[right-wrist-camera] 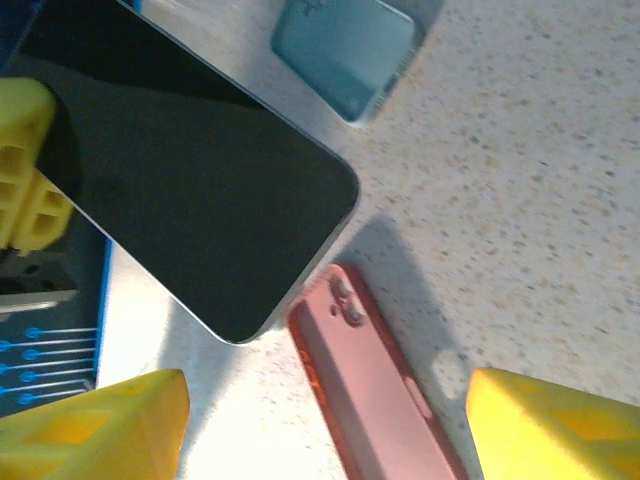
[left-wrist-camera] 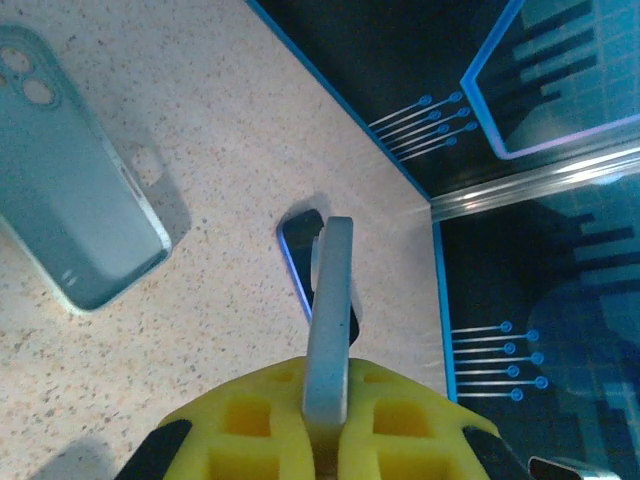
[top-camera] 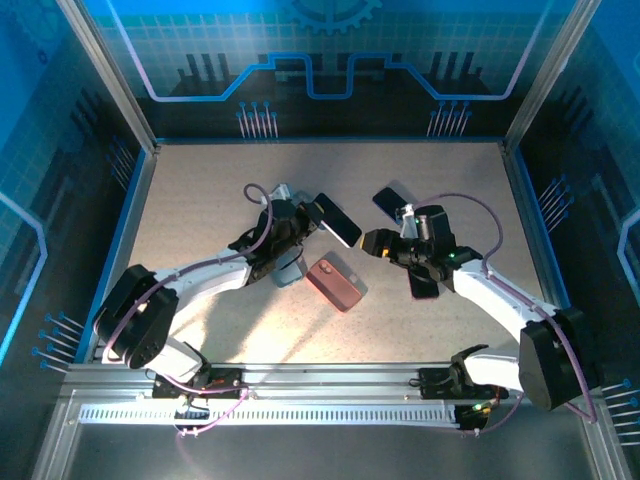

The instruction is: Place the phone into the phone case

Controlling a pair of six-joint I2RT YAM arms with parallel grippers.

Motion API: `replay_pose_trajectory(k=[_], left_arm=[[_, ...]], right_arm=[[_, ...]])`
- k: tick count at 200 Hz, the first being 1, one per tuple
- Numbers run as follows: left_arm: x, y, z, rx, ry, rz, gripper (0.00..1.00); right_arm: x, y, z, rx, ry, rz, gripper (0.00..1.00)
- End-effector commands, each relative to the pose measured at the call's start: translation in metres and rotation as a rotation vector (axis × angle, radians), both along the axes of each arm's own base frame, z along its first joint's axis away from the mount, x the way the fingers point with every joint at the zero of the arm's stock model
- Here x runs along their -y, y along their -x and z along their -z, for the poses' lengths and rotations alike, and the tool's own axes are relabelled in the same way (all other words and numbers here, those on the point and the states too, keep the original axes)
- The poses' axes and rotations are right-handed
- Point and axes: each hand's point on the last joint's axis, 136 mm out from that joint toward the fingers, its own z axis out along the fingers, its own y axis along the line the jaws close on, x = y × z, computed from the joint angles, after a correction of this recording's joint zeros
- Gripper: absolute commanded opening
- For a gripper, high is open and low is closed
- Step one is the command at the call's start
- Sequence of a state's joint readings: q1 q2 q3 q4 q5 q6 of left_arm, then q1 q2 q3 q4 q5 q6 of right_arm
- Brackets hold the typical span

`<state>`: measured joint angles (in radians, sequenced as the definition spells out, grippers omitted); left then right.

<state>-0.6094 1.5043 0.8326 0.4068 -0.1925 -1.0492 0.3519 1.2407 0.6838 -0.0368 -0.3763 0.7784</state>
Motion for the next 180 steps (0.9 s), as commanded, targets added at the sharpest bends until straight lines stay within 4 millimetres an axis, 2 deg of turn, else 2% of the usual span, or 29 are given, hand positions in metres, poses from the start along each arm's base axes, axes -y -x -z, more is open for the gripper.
replay_pose_trajectory(k=[1, 39, 43, 70, 113, 159, 180], left_arm=[[0.005, 0.002, -0.063, 0.146, 0.147, -0.032, 0.00], [0.014, 0.014, -0.071, 0.157, 0.198, -0.035, 0.00], [0.015, 0.015, -0.072, 0.157, 0.207, -0.034, 0.00], [0.023, 0.022, -0.065, 0.133, 0.237, -0.021, 0.00], [0.030, 0.025, -0.054, 0.109, 0.243, -0.009, 0.00], [0.034, 0.023, -0.044, 0.091, 0.231, -0.008, 0.00], [0.036, 0.022, -0.036, 0.071, 0.218, -0.003, 0.00]], right_arm=[[-0.009, -0.013, -0.027, 0.074, -0.132, 0.010, 0.75], [-0.011, -0.018, -0.027, 0.072, -0.203, 0.019, 0.75], [-0.012, -0.020, -0.031, 0.096, -0.214, 0.018, 0.75], [-0.014, -0.024, -0.038, 0.120, -0.247, 0.018, 0.74], [-0.018, -0.028, -0.043, 0.126, -0.285, 0.022, 0.61], [-0.021, -0.031, -0.048, 0.133, -0.311, 0.022, 0.53], [-0.021, -0.031, -0.052, 0.139, -0.321, 0.024, 0.46]])
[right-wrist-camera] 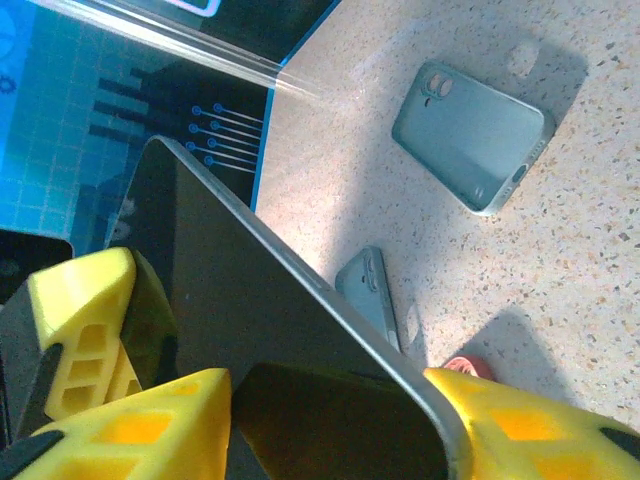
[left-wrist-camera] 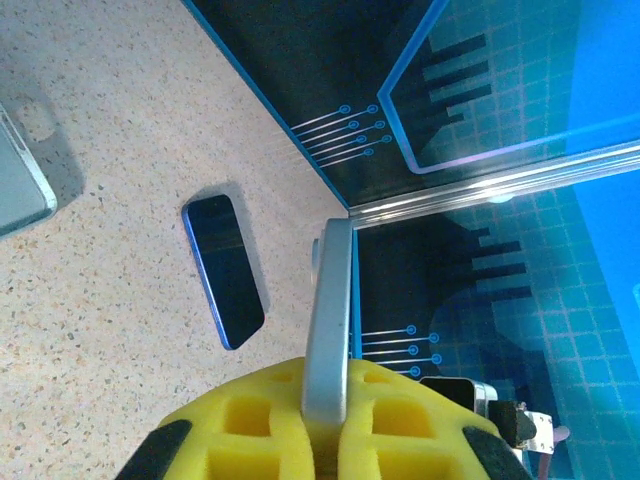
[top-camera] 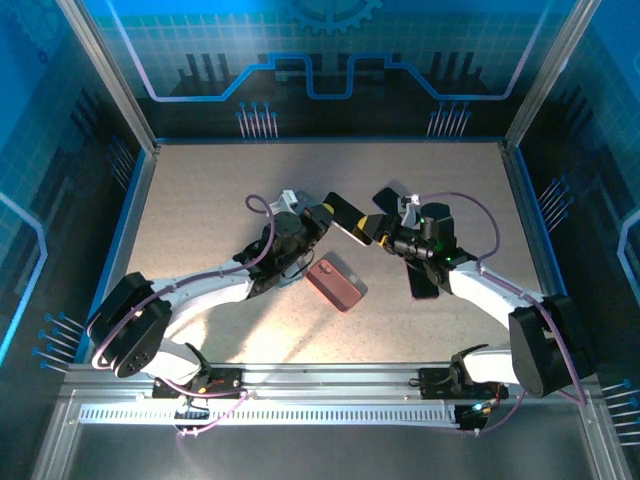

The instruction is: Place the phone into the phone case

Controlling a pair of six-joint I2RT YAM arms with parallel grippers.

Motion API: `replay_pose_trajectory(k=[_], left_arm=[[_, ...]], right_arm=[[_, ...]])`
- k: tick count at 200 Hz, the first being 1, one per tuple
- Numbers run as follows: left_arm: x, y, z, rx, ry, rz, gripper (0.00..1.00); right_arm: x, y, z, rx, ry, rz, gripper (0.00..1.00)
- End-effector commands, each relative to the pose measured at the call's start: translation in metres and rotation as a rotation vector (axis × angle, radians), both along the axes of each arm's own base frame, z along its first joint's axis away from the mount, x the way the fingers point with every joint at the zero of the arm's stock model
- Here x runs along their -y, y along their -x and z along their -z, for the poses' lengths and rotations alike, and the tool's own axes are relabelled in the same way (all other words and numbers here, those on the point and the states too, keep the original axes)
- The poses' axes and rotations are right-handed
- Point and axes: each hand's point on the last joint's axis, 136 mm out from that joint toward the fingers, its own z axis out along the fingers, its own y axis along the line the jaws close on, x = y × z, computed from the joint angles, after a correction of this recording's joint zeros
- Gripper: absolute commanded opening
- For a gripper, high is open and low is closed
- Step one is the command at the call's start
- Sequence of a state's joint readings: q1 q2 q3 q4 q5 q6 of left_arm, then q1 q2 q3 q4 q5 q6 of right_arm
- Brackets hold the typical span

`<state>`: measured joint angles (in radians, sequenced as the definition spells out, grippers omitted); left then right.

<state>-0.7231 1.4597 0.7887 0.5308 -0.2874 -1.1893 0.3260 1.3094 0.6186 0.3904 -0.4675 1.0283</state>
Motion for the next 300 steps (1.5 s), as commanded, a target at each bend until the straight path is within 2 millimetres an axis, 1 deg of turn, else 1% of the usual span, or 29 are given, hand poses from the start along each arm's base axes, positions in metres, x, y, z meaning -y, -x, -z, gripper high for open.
replay_pose_trajectory(k=[1, 14, 25, 42, 52, 77, 90, 100, 125, 152, 167, 173, 192, 211, 227, 241, 266, 287, 300], left_arm=[[0.009, -0.002, -0.007, 0.022, 0.043, 0.013, 0.00], [0.010, -0.002, -0.002, 0.008, 0.031, 0.016, 0.01], [0.010, -0.001, 0.003, -0.005, 0.020, 0.022, 0.05], [0.009, 0.001, 0.008, -0.016, -0.005, 0.022, 0.10], [0.006, 0.001, 0.011, -0.022, -0.019, 0.017, 0.17], [0.002, 0.004, 0.019, -0.042, -0.066, 0.016, 0.29], [0.001, 0.005, 0.020, -0.046, -0.078, 0.021, 0.33], [0.001, 0.005, 0.022, -0.051, -0.088, 0.020, 0.38], [-0.004, 0.007, 0.024, -0.061, -0.105, 0.011, 0.48], [-0.007, 0.007, 0.026, -0.067, -0.122, 0.005, 0.49], [-0.010, 0.006, 0.026, -0.071, -0.122, 0.000, 0.52], [-0.010, 0.006, 0.026, -0.070, -0.123, 0.001, 0.52], [-0.014, 0.007, 0.027, -0.074, -0.130, -0.005, 0.52], [-0.021, 0.008, 0.028, -0.081, -0.140, -0.019, 0.55], [-0.031, 0.009, 0.032, -0.097, -0.169, -0.027, 0.56], [-0.046, 0.010, 0.035, -0.121, -0.218, -0.038, 0.56], [-0.080, 0.008, 0.047, -0.199, -0.347, -0.071, 0.58], [-0.097, -0.003, 0.056, -0.251, -0.445, -0.057, 0.58], [-0.097, -0.015, 0.063, -0.280, -0.504, -0.007, 0.57]], right_arm=[[-0.006, 0.000, -0.019, 0.065, -0.044, -0.026, 0.46], [-0.006, 0.000, -0.023, 0.070, -0.048, -0.024, 0.38], [-0.005, 0.001, -0.025, 0.073, -0.046, -0.022, 0.32], [-0.002, 0.003, -0.029, 0.080, -0.030, -0.013, 0.22], [0.001, 0.005, -0.030, 0.081, -0.018, -0.005, 0.15], [0.003, 0.007, -0.034, 0.085, -0.005, 0.002, 0.07], [0.003, 0.008, -0.037, 0.088, -0.005, 0.002, 0.03], [0.004, 0.009, -0.038, 0.089, -0.004, 0.005, 0.00], [0.005, 0.010, -0.043, 0.093, -0.002, 0.008, 0.00], [0.006, 0.012, -0.047, 0.099, 0.002, 0.005, 0.00], [0.006, 0.013, -0.050, 0.108, 0.000, 0.005, 0.00], [0.007, 0.015, -0.044, 0.083, 0.011, 0.007, 0.00], [0.008, 0.017, -0.044, 0.081, 0.017, 0.007, 0.00], [0.012, 0.018, -0.043, 0.077, 0.032, 0.016, 0.00], [0.016, 0.019, -0.044, 0.072, 0.043, 0.026, 0.00], [0.022, 0.019, -0.043, 0.062, 0.053, 0.030, 0.00], [0.036, 0.017, -0.044, 0.046, 0.056, 0.041, 0.00], [0.048, 0.013, -0.043, 0.037, 0.071, 0.047, 0.00], [0.052, 0.010, -0.042, 0.029, 0.069, 0.043, 0.00]])
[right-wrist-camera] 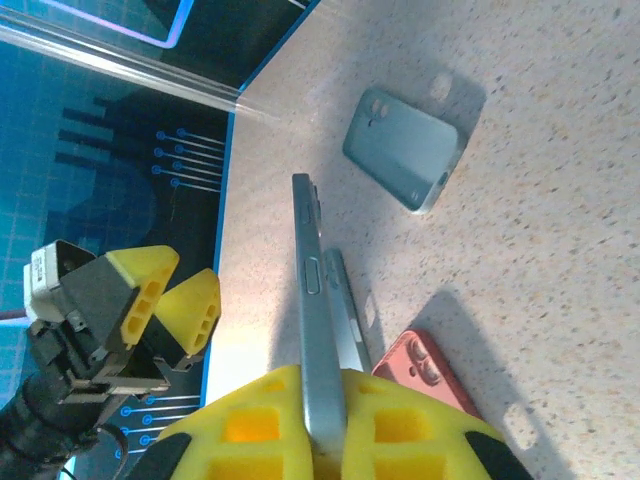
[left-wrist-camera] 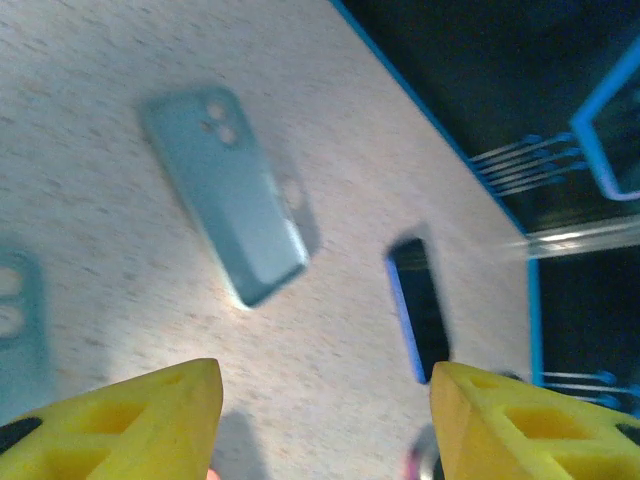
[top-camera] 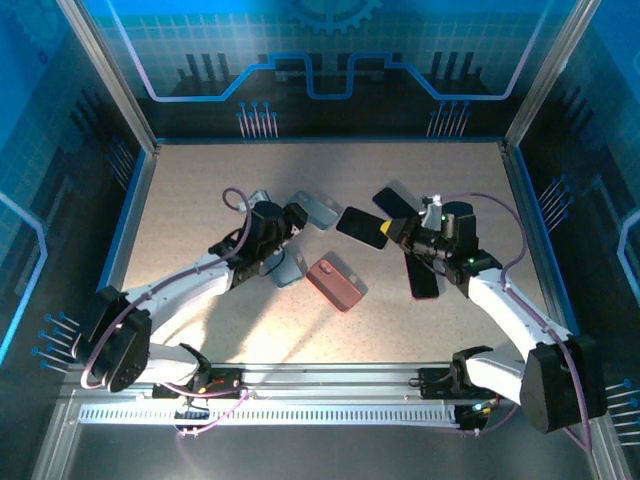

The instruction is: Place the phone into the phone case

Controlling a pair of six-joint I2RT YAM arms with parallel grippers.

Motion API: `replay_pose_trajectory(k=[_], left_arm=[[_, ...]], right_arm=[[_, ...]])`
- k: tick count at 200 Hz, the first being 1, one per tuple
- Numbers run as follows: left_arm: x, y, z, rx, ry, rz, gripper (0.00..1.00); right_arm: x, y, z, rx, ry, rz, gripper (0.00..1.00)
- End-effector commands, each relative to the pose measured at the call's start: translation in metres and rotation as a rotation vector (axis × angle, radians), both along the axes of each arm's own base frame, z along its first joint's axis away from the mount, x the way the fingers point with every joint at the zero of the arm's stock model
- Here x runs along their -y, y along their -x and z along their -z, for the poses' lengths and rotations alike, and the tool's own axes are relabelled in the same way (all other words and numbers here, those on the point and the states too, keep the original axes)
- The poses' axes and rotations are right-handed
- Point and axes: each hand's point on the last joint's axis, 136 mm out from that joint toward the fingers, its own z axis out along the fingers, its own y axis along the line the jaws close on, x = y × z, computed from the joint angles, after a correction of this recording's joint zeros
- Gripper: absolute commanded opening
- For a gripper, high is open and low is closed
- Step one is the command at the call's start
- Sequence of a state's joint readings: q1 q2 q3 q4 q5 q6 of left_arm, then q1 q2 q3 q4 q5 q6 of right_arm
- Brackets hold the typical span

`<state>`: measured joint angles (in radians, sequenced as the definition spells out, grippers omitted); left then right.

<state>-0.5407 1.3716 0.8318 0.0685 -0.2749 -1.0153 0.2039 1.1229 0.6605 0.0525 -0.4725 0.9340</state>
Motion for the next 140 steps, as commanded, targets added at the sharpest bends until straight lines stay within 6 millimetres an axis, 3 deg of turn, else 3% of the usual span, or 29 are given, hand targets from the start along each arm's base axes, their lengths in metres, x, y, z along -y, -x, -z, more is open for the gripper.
replay_pose_trajectory(k=[1, 31, 78, 110, 140], left_arm=[[-0.006, -0.009, 0.018, -0.107, -0.154, 0.100, 0.57], [0.010, -0.041, 0.045, -0.239, -0.275, 0.241, 0.51], [0.038, -0.081, 0.106, -0.390, -0.345, 0.370, 0.41], [0.047, -0.086, 0.137, -0.466, -0.324, 0.398, 0.38], [0.050, -0.079, 0.150, -0.505, -0.291, 0.398, 0.38]], right_arm=[[0.003, -0.004, -0.026, 0.065, -0.011, -0.043, 0.00], [0.011, -0.015, -0.023, 0.057, -0.024, -0.041, 0.00], [0.018, -0.031, -0.019, 0.040, -0.032, -0.032, 0.00], [0.026, -0.035, -0.021, 0.037, -0.043, -0.020, 0.00], [0.032, -0.035, -0.023, 0.034, -0.050, -0.009, 0.00]])
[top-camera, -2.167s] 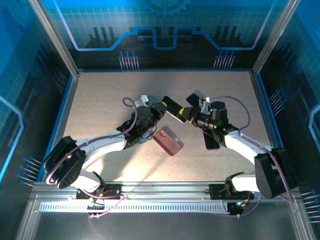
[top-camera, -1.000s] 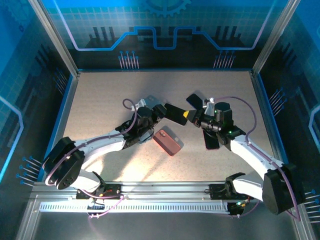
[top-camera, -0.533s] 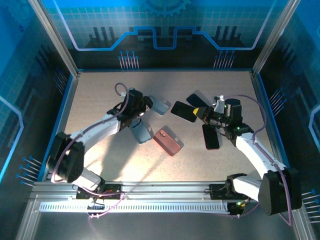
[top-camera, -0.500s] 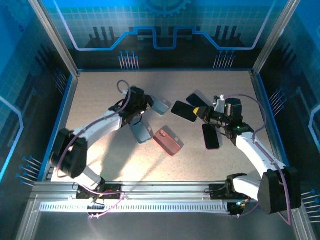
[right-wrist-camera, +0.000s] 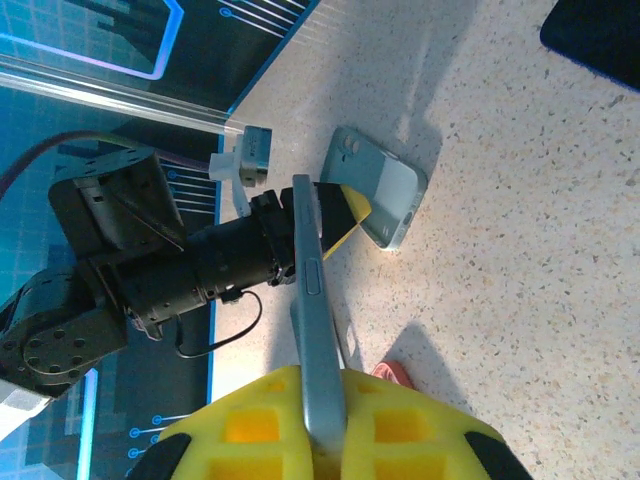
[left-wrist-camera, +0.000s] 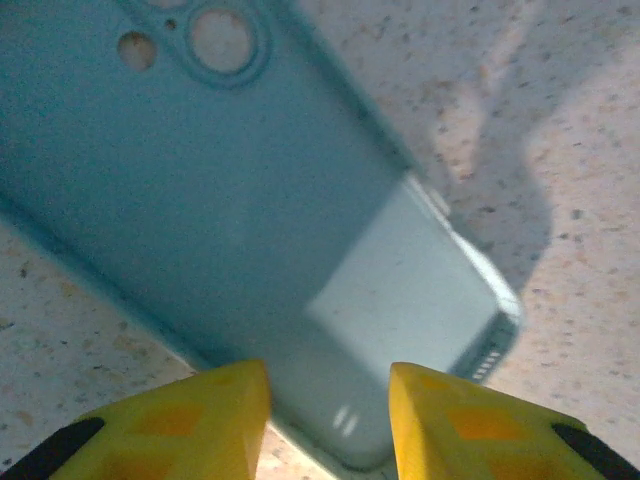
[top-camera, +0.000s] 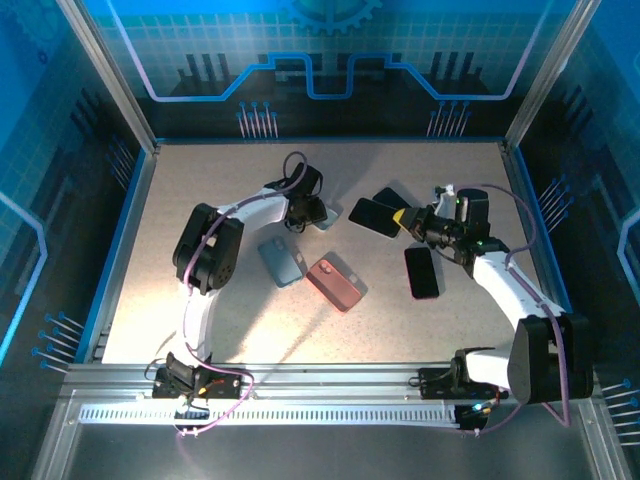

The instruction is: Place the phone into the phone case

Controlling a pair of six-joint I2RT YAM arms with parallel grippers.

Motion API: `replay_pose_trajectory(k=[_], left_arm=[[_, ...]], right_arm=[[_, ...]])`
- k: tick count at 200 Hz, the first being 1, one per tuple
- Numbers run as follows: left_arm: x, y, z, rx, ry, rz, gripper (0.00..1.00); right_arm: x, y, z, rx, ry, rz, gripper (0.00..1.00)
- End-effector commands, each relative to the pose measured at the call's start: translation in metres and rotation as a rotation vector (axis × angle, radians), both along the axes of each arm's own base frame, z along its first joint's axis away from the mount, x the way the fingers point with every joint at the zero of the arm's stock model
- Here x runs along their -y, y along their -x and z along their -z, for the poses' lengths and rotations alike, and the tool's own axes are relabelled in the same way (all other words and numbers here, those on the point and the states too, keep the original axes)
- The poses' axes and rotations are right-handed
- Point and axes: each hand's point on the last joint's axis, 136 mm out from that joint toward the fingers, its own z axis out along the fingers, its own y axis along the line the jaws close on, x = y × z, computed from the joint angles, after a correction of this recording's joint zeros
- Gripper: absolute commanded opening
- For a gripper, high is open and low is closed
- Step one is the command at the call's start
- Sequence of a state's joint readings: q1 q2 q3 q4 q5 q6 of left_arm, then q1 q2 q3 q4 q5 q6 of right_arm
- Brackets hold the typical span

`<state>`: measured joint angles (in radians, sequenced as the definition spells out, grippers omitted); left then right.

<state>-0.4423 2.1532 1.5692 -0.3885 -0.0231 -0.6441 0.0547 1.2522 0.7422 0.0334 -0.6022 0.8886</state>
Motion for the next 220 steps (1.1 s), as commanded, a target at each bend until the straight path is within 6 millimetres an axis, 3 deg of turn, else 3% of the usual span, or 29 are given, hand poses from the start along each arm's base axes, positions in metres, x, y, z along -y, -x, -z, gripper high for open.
replay_pose_trajectory(k=[1, 74, 119, 180, 220], left_arm=[[0.002, 0.017, 0.016, -0.097, 0.013, 0.032, 0.38], [0.025, 0.052, 0.036, -0.209, 0.066, 0.054, 0.34], [0.042, 0.074, 0.035, -0.252, 0.096, 0.070, 0.33], [0.082, 0.096, 0.016, -0.269, 0.198, 0.112, 0.32], [0.072, 0.090, -0.025, -0.195, 0.280, 0.064, 0.32]], right_arm=[[0.002, -0.005, -0.027, 0.077, -0.021, -0.025, 0.00], [0.011, 0.004, -0.029, 0.064, -0.024, -0.002, 0.00], [0.017, 0.009, -0.036, 0.070, -0.040, 0.015, 0.00], [0.016, 0.020, -0.020, 0.031, -0.024, -0.004, 0.00], [0.016, 0.020, -0.015, 0.014, -0.010, -0.009, 0.00]])
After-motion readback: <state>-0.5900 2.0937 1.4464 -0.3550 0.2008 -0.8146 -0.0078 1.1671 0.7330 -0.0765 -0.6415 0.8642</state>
